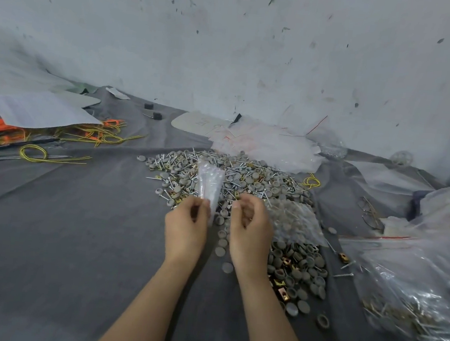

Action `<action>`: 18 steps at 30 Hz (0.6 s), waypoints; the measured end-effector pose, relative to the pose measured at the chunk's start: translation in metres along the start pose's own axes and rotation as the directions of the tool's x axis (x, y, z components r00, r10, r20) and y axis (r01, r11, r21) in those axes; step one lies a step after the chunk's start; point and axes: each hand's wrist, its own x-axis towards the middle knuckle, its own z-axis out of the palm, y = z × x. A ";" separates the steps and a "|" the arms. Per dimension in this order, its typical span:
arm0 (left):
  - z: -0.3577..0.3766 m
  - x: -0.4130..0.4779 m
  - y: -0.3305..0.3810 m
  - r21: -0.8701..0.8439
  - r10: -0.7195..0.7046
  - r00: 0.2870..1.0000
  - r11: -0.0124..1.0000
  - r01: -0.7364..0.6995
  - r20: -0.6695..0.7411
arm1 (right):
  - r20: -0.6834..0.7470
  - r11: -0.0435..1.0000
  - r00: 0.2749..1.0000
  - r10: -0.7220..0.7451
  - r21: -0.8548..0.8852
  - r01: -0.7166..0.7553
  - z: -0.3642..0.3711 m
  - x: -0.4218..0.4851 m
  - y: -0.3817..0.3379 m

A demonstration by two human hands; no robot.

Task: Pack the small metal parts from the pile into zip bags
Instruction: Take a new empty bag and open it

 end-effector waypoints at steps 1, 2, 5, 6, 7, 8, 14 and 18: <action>0.000 0.000 0.000 -0.019 0.003 1.000 1.000 -0.003 0.001 | 0.028 1.000 1.000 0.001 0.022 -0.001 0.001 -0.001 -0.001; 0.000 0.000 0.000 -0.038 0.014 0.999 0.999 -0.013 0.035 | 0.067 0.999 0.998 0.015 0.046 -0.018 0.003 -0.002 -0.002; 0.004 -0.004 0.001 -0.056 0.058 0.980 0.997 -0.048 0.192 | 0.119 0.998 0.992 0.046 0.029 -0.050 0.006 -0.003 0.000; 0.005 -0.004 0.001 -0.051 0.071 0.974 0.997 -0.061 0.214 | 0.108 0.999 0.993 0.048 0.001 -0.048 0.005 -0.003 0.001; 0.006 -0.004 0.000 -0.047 0.077 0.972 0.997 -0.068 0.221 | 0.095 0.999 0.994 0.046 -0.015 -0.045 0.005 -0.002 0.002; 0.006 -0.003 0.000 -0.047 0.080 0.972 0.996 -0.071 0.222 | 0.084 0.999 0.996 0.043 -0.016 -0.042 0.004 -0.002 0.002; 0.004 -0.005 0.000 -0.005 0.134 0.970 0.991 -0.136 0.203 | 0.082 0.993 0.994 0.069 0.092 -0.076 0.006 -0.003 0.001; 0.006 -0.006 -0.001 0.049 0.186 0.954 0.978 -0.203 0.233 | 0.052 0.990 0.993 0.106 0.092 -0.110 0.004 0.000 0.005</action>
